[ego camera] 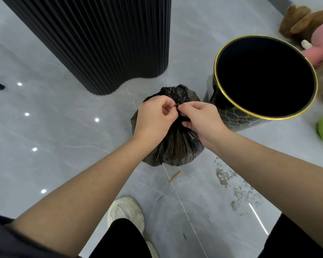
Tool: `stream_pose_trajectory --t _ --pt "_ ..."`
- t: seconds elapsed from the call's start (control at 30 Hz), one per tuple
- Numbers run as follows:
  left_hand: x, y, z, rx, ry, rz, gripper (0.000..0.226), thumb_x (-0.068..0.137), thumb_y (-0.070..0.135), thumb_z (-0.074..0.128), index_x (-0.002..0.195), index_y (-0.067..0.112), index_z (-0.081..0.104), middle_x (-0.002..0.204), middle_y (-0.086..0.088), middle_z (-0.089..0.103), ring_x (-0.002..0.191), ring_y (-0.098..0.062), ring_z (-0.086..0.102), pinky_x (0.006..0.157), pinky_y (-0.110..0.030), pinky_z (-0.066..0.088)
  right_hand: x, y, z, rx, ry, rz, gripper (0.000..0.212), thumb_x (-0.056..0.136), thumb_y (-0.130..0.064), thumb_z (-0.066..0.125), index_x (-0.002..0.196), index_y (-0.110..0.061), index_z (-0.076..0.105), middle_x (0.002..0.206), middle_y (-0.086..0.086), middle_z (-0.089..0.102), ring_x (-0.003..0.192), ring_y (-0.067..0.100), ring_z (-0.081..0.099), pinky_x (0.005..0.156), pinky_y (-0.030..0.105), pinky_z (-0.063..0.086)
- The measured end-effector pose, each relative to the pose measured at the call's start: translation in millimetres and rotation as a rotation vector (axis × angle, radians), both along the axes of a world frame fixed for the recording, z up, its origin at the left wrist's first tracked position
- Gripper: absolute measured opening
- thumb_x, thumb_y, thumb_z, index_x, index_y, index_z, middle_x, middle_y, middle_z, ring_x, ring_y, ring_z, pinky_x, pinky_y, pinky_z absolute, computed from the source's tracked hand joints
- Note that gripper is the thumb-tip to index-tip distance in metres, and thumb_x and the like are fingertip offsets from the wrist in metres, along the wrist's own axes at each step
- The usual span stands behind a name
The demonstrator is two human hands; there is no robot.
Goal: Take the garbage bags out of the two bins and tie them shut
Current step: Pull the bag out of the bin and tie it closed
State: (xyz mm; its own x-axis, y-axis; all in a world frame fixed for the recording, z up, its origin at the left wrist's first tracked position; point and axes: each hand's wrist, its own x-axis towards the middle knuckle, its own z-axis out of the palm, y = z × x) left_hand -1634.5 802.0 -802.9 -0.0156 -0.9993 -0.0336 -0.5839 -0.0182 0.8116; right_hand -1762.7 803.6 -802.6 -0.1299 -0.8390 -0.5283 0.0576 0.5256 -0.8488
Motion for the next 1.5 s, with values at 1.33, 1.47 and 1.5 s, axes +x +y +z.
stream_pose_trajectory --t 1.33,1.47,1.5 --pt "29.4 -2.7 -9.2 -0.14 0.039 -0.166 0.01 0.081 0.001 0.061 0.081 0.011 0.063 0.076 0.013 0.056 0.07 0.0 0.053 0.065 -0.008 0.04 -1.3 -0.4 -21.2 -0.486 0.53 0.443 0.022 0.079 -0.018 0.073 0.101 -0.019 0.069 0.091 -0.006 0.055 0.079 0.003 0.053 0.076 0.011 0.041" --pt "26.7 -2.8 -3.1 -0.092 0.04 -0.206 0.009 0.084 0.005 0.06 0.085 0.014 0.062 0.08 0.013 0.056 0.073 0.001 0.053 0.067 -0.008 0.04 -9.7 -2.5 -22.3 -0.389 0.528 0.48 0.046 0.075 -0.024 0.076 0.114 -0.023 0.054 0.101 -0.003 0.059 0.084 0.01 0.054 0.076 0.02 0.045" --pt "25.9 -1.7 -2.4 -0.087 0.032 -0.227 0.01 0.084 0.006 0.059 0.085 0.015 0.061 0.08 0.014 0.056 0.073 0.002 0.053 0.067 -0.007 0.04 -10.5 -3.6 -23.0 -0.384 0.58 0.514 0.041 0.075 -0.024 0.076 0.11 -0.021 0.058 0.099 -0.001 0.059 0.083 0.011 0.053 0.075 0.023 0.045"
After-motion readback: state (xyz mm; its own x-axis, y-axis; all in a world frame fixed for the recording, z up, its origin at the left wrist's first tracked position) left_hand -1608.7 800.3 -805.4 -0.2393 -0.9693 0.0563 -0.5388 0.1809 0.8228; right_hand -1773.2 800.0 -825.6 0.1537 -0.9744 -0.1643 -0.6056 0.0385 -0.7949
